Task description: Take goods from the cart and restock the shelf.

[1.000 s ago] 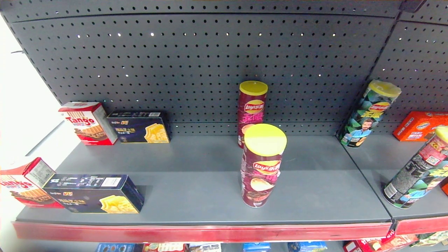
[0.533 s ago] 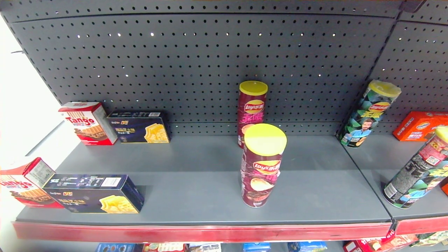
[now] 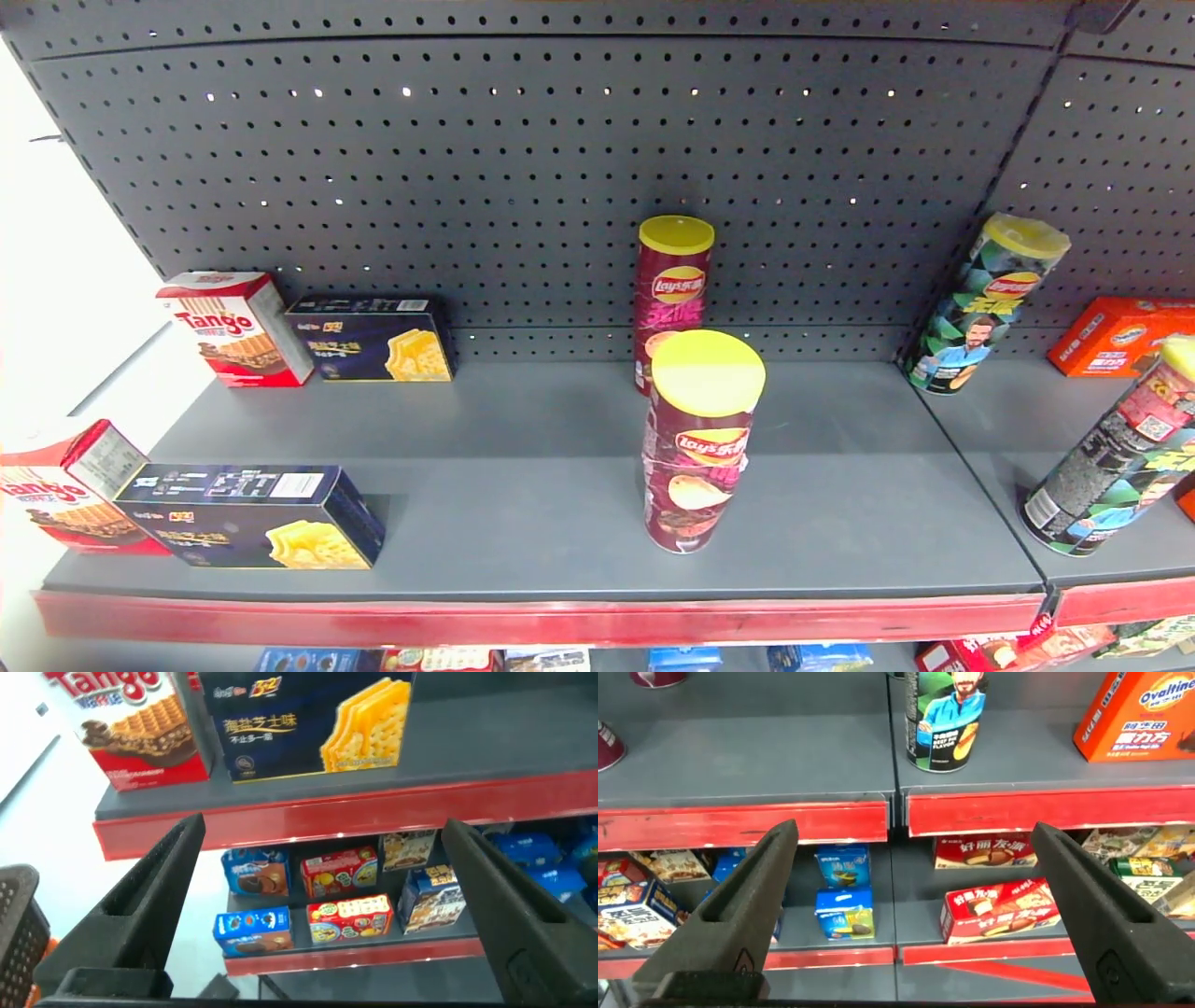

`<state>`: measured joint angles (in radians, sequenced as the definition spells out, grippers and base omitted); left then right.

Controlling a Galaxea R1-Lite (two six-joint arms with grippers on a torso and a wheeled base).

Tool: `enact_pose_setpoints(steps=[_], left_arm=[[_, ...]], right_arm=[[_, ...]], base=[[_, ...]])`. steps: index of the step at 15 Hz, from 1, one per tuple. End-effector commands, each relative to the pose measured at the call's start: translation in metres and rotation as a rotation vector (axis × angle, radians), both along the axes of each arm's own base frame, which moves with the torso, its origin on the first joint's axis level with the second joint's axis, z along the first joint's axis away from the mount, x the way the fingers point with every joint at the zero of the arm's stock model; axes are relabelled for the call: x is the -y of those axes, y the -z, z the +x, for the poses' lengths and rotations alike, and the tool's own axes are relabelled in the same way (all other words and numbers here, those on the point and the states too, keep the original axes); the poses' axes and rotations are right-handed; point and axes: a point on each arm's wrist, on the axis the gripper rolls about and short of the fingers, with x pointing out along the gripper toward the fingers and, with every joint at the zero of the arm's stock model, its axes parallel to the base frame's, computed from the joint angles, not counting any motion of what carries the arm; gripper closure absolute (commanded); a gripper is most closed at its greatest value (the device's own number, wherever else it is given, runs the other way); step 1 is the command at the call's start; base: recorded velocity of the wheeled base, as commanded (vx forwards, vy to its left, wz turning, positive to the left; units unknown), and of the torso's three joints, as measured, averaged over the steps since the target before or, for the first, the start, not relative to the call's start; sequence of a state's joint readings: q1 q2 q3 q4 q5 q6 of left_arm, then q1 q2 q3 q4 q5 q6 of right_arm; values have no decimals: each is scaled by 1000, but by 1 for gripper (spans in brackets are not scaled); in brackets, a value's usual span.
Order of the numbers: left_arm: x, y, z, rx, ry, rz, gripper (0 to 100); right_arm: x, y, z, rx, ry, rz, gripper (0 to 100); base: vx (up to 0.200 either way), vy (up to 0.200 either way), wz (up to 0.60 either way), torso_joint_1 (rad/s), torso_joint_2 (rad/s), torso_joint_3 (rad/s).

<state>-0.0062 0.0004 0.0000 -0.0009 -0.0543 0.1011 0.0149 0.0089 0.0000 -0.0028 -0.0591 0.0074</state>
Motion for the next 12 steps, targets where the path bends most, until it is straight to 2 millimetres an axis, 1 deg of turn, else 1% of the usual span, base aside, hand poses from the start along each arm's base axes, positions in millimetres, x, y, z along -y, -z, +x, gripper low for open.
enact_pose_setpoints(steps=[1,4,7,12], left_arm=[[0,0,0,2,15,12,0],[0,0,0,5,9,35,0],[0,0,0,5,12,40,0],[0,0,0,-4,2,-50,0]], right_arm=[[0,0,0,4,-3,-4,0],[0,0,0,4,-4,-4,0],[0,0,0,4,-4,-4,0],[0,0,0,4,-4,-4,0]], base=[[0,0,0,0,0,0],[0,0,0,0,0,0],[0,-200,0,3,7,2],[0,0,0,0,0,0]])
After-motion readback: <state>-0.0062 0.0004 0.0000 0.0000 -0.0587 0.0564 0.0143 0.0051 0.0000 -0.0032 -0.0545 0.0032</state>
